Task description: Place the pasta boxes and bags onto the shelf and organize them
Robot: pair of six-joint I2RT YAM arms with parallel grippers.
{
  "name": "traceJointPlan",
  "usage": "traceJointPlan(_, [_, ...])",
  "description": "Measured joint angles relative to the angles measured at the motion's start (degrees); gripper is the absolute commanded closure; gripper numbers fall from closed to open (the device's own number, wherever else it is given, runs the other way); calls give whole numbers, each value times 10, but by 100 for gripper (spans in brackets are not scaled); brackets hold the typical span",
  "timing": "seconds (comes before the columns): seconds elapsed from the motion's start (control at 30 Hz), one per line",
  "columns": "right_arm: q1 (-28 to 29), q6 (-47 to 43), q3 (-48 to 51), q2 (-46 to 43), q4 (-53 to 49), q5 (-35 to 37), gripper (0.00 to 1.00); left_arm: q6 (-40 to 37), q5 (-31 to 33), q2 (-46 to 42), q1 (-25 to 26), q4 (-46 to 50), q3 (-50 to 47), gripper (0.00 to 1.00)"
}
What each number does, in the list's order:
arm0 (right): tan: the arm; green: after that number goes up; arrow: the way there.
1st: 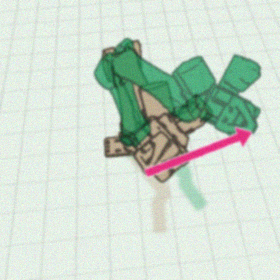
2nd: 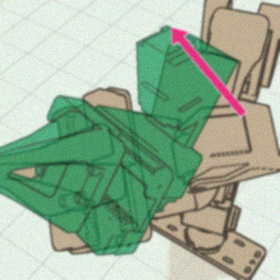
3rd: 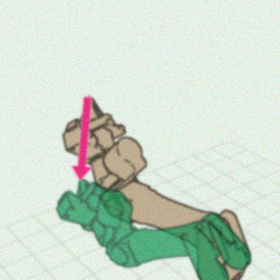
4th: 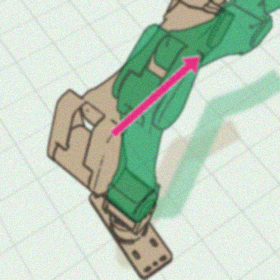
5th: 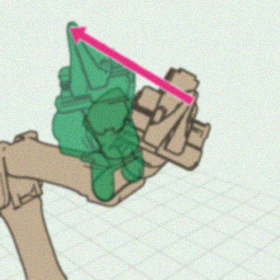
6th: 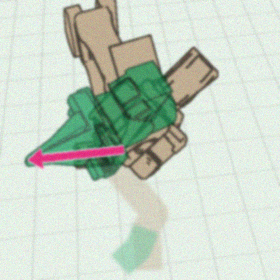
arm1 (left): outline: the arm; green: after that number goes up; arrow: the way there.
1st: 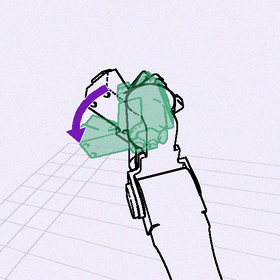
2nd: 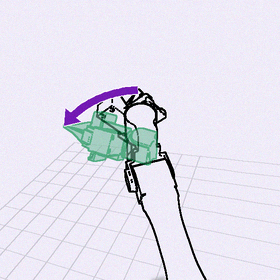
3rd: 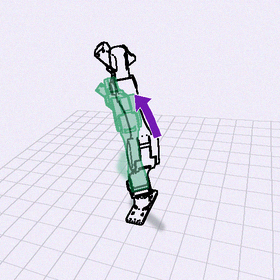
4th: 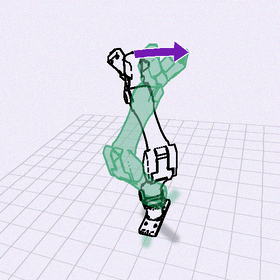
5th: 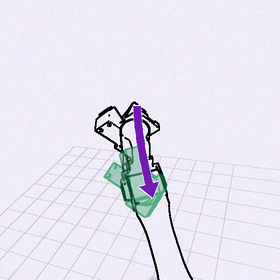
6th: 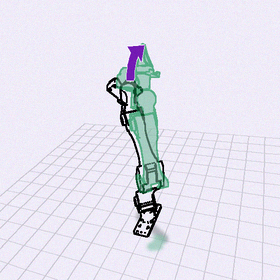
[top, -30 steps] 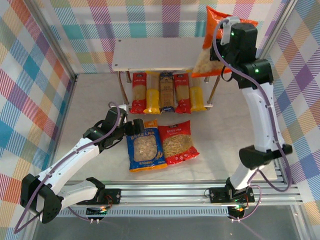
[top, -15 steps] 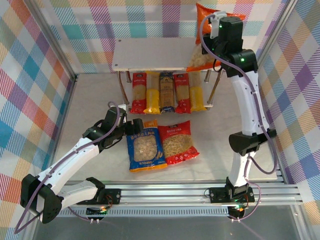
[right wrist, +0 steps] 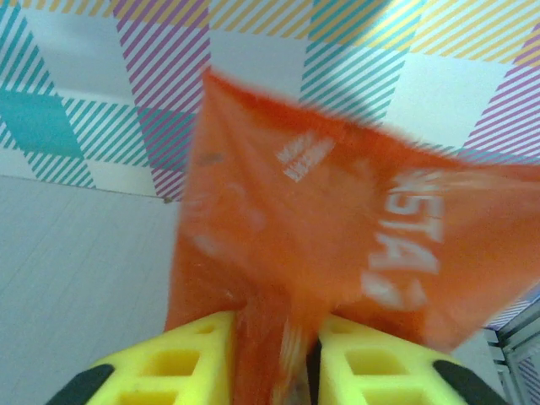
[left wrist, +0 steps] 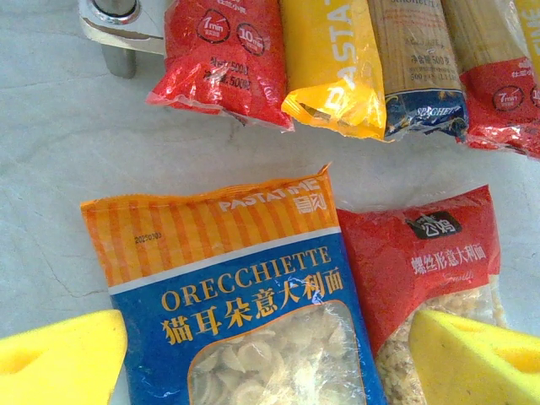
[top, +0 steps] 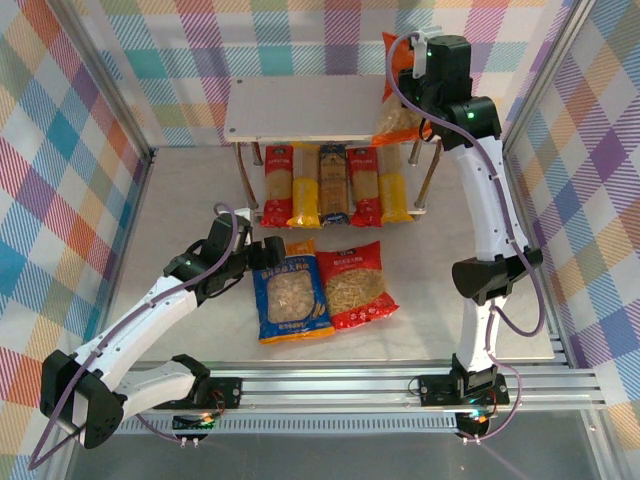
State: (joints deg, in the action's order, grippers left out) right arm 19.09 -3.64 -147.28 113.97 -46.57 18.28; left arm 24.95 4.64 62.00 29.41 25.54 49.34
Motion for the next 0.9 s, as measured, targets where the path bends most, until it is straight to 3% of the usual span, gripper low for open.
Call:
traceJointPlan(0.27, [0, 10, 4, 8, 0, 15, 58, -2, 2, -2, -1, 0, 0, 13])
traceJointPlan(0.5, [0, 23, 10, 16, -13, 35, 60, -3, 4, -4, -4, 0, 0, 13])
traceJointPlan(0.67, [0, 45, 66, 6, -5, 50, 40, -4, 4, -7, -4, 0, 0, 11])
traceJointPlan(0.9, [-7, 66, 108, -12, 13, 59, 32, -4, 4, -11, -5, 2, 0, 11])
